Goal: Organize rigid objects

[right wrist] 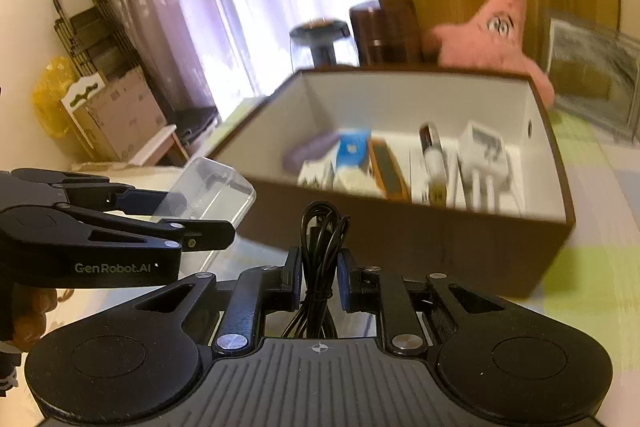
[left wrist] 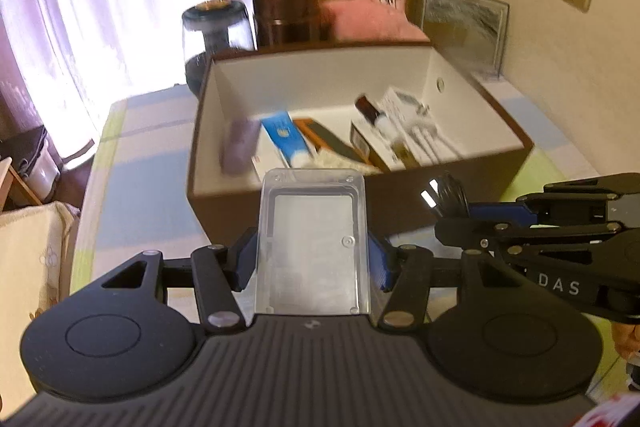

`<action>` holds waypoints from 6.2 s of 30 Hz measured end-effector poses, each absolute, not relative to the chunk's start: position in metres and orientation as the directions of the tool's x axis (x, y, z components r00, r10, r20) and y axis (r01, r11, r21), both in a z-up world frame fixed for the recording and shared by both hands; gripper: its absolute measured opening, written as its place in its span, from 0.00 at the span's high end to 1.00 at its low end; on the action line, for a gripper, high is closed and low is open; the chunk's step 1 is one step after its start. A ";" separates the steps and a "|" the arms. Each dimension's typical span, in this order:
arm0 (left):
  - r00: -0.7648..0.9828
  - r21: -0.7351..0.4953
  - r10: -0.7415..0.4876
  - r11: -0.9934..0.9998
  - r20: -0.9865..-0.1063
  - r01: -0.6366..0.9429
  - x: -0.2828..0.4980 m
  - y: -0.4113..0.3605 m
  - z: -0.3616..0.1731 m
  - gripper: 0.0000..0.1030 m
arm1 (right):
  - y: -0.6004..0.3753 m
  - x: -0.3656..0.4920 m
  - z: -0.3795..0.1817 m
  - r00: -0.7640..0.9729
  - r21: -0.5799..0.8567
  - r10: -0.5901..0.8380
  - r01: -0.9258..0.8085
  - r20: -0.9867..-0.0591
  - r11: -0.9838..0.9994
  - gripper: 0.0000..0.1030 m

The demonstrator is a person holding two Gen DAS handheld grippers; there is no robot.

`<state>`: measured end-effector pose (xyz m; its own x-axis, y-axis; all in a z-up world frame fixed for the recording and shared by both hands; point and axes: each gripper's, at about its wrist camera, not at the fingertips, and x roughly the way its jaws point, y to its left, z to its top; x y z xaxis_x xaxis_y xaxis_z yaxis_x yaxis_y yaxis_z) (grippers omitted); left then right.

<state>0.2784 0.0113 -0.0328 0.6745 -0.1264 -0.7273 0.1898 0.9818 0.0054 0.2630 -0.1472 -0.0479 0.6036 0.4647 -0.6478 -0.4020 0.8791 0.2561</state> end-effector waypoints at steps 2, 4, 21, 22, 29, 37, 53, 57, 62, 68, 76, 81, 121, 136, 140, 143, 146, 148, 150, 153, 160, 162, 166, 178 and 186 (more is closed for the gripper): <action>0.685 0.005 -0.128 0.982 -0.717 0.188 0.284 0.012 -0.027 0.49 | -0.145 0.270 -0.041 0.613 0.256 0.468 -0.405 -0.636 0.878 0.86; 0.695 0.010 -0.126 0.982 -0.708 0.188 0.291 0.015 -0.024 0.49 | -0.143 0.278 -0.036 0.624 0.253 0.470 -0.408 -0.624 0.877 0.86; 0.729 0.019 -0.094 0.989 -0.678 0.145 0.362 0.032 -0.009 0.49 | -0.119 0.353 -0.012 0.680 0.181 0.464 -0.447 -0.568 0.876 0.86; 0.728 0.016 -0.093 0.990 -0.679 0.142 0.367 0.034 -0.009 0.49 | -0.118 0.358 -0.013 0.680 0.176 0.462 -0.448 -0.570 0.877 0.86; 0.704 0.015 -0.088 0.990 -0.704 0.138 0.392 0.038 -0.022 0.49 | -0.109 0.385 -0.030 0.661 0.147 0.444 -0.456 -0.605 0.878 0.86; 0.664 0.012 -0.085 0.990 -0.743 0.140 0.405 0.040 -0.044 0.49 | -0.108 0.398 -0.053 0.626 0.162 0.439 -0.449 -0.645 0.879 0.86; 0.609 0.026 -0.066 0.990 -0.791 0.141 0.415 0.040 -0.070 0.49 | -0.109 0.404 -0.076 0.577 0.201 0.444 -0.436 -0.686 0.877 0.86; 0.606 0.017 -0.073 0.990 -0.792 0.142 0.414 0.041 -0.070 0.48 | -0.109 0.405 -0.077 0.568 0.213 0.448 -0.432 -0.690 0.876 0.86; 0.613 0.019 -0.077 0.989 -0.786 0.148 0.412 0.041 -0.067 0.44 | -0.108 0.405 -0.078 0.565 0.215 0.451 -0.435 -0.691 0.874 0.86; 0.618 0.015 -0.076 0.990 -0.783 0.140 0.411 0.042 -0.064 0.44 | -0.106 0.404 -0.080 0.558 0.218 0.455 -0.440 -0.694 0.871 0.86; 0.625 0.012 -0.072 0.992 -0.778 0.129 0.408 0.045 -0.062 0.44 | -0.110 0.405 -0.077 0.565 0.265 0.475 -0.416 -0.675 0.870 0.85; 0.632 0.005 -0.078 0.992 -0.771 0.129 0.404 0.045 -0.060 0.43 | -0.115 0.402 -0.076 0.566 0.261 0.455 -0.393 -0.687 0.882 0.81; 0.681 -0.003 -0.011 1.000 -0.732 0.013 0.174 -0.017 -0.023 0.27 | -0.212 0.179 -0.041 0.609 0.244 0.356 -0.262 -0.709 0.934 0.41; 0.632 -0.016 -0.069 0.996 -0.772 0.090 0.097 0.001 -0.026 0.27 | -0.205 0.091 -0.039 0.580 0.265 0.302 -0.149 -0.756 0.952 0.41; 0.622 -0.022 -0.087 0.994 -0.778 0.112 0.081 0.005 -0.027 0.27 | -0.198 0.073 -0.036 0.582 0.270 0.303 -0.147 -0.754 0.952 0.41; 0.616 -0.019 -0.087 0.993 -0.783 0.117 0.072 0.007 -0.029 0.27 | -0.192 0.062 -0.034 0.583 0.267 0.302 -0.148 -0.754 0.952 0.41; 0.611 -0.021 -0.092 0.992 -0.786 0.122 0.065 0.010 -0.031 0.27 | -0.187 0.055 -0.035 0.580 0.265 0.301 -0.148 -0.757 0.953 0.41; 0.609 -0.023 -0.096 0.992 -0.787 0.127 0.061 0.011 -0.032 0.27 | -0.184 0.050 -0.035 0.581 0.263 0.299 -0.148 -0.757 0.953 0.41; 0.607 -0.027 -0.101 0.991 -0.788 0.130 0.058 0.012 -0.033 0.27 | -0.182 0.046 -0.035 0.580 0.262 0.297 -0.146 -0.758 0.954 0.41; 0.608 -0.028 -0.105 0.991 -0.787 0.134 0.054 0.013 -0.033 0.27 | -0.179 0.041 -0.036 0.579 0.260 0.296 -0.146 -0.760 0.954 0.41; 0.612 -0.033 -0.113 0.989 -0.782 0.141 0.048 0.014 -0.033 0.27 | -0.174 0.035 -0.035 0.583 0.255 0.293 -0.149 -0.758 0.955 0.41; 0.613 -0.035 -0.116 0.989 -0.782 0.142 0.047 0.014 -0.033 0.27 | -0.174 0.034 -0.035 0.584 0.254 0.293 -0.149 -0.757 0.955 0.41; 0.612 -0.035 -0.114 0.989 -0.782 0.141 0.046 0.014 -0.033 0.27 | -0.174 0.034 -0.035 0.581 0.253 0.292 -0.149 -0.760 0.956 0.41; 0.610 -0.036 -0.116 0.989 -0.784 0.142 0.048 0.012 -0.034 0.27 | -0.175 0.038 -0.039 0.574 0.252 0.292 -0.150 -0.765 0.956 0.41; 0.602 -0.044 -0.124 0.988 -0.789 0.145 0.056 0.010 -0.036 0.27 | -0.178 0.044 -0.041 0.568 0.253 0.290 -0.146 -0.770 0.957 0.41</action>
